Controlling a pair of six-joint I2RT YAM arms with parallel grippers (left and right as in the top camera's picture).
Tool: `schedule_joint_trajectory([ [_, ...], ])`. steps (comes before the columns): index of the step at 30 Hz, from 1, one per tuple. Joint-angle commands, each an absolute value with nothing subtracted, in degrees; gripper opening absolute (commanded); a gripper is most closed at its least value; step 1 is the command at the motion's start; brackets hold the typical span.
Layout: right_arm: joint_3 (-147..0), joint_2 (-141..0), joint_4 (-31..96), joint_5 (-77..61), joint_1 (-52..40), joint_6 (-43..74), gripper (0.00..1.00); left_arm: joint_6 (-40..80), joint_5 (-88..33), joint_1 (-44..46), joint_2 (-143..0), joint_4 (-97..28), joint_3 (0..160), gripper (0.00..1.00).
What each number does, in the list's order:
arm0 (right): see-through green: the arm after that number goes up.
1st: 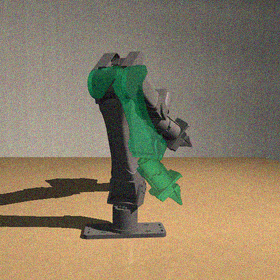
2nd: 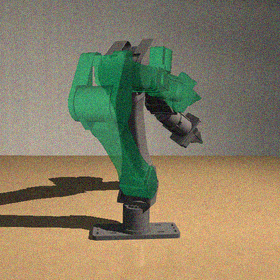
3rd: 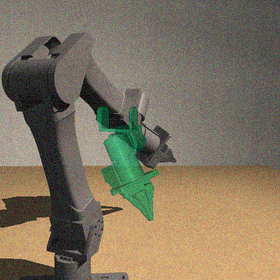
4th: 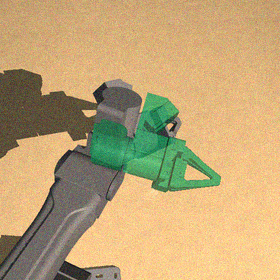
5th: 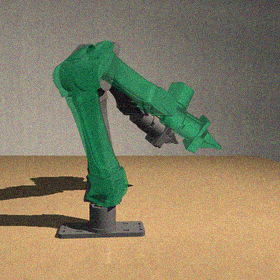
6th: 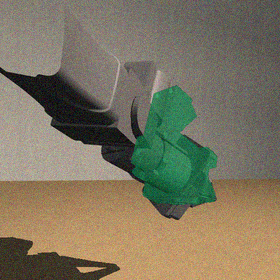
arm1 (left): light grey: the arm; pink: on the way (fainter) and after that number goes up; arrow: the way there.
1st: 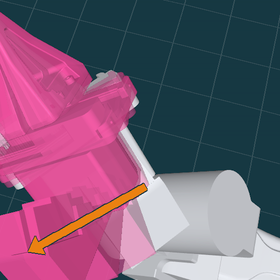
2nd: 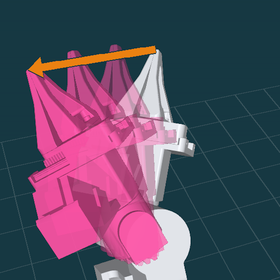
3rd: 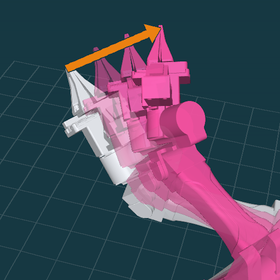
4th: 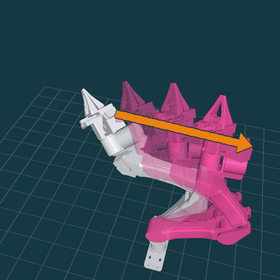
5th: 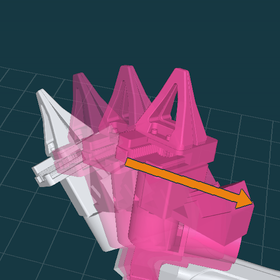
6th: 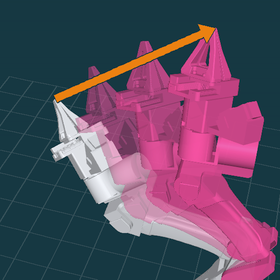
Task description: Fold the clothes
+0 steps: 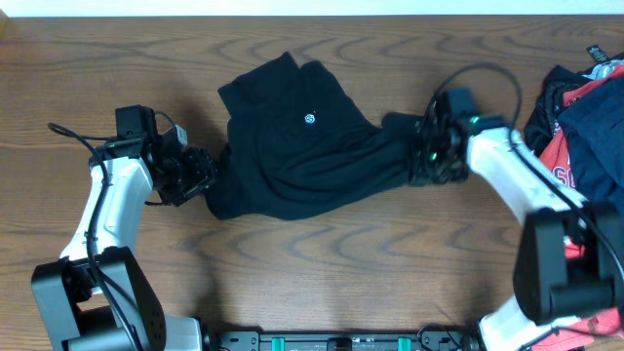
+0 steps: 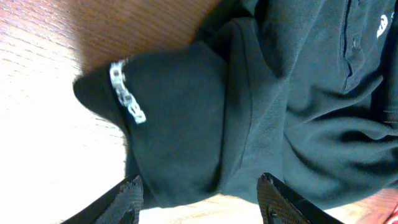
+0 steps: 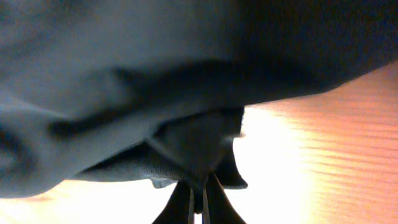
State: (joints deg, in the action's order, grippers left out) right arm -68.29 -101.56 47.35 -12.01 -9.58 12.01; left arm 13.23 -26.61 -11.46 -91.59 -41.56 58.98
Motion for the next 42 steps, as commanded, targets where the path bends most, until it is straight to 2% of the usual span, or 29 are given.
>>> schedule_joint_trajectory([
  [1,-75.83,-94.85,50.92,-8.34,-9.43,8.82,0.01,12.73,-26.52,-11.44,-91.5,-41.56,59.88,0.61],
  [7,-79.88,-92.47,57.32,-8.34,-9.5,8.23,0.01,12.71,-26.52,-11.44,-91.5,-44.03,59.88,0.61],
  [21,-79.88,-92.53,55.88,-7.33,-9.39,7.86,0.01,9.65,-26.5,-8.82,-91.5,-55.88,59.68,0.61],
  [29,-79.88,-92.53,56.1,-7.51,-9.39,7.81,0.01,11.57,-26.3,-4.25,-92.12,-51.53,57.84,0.62],
  [42,-79.88,-92.53,57.04,-7.94,-9.41,7.62,0.01,13.41,-26.35,-3.49,-100.4,-45.23,55.29,0.62],
])
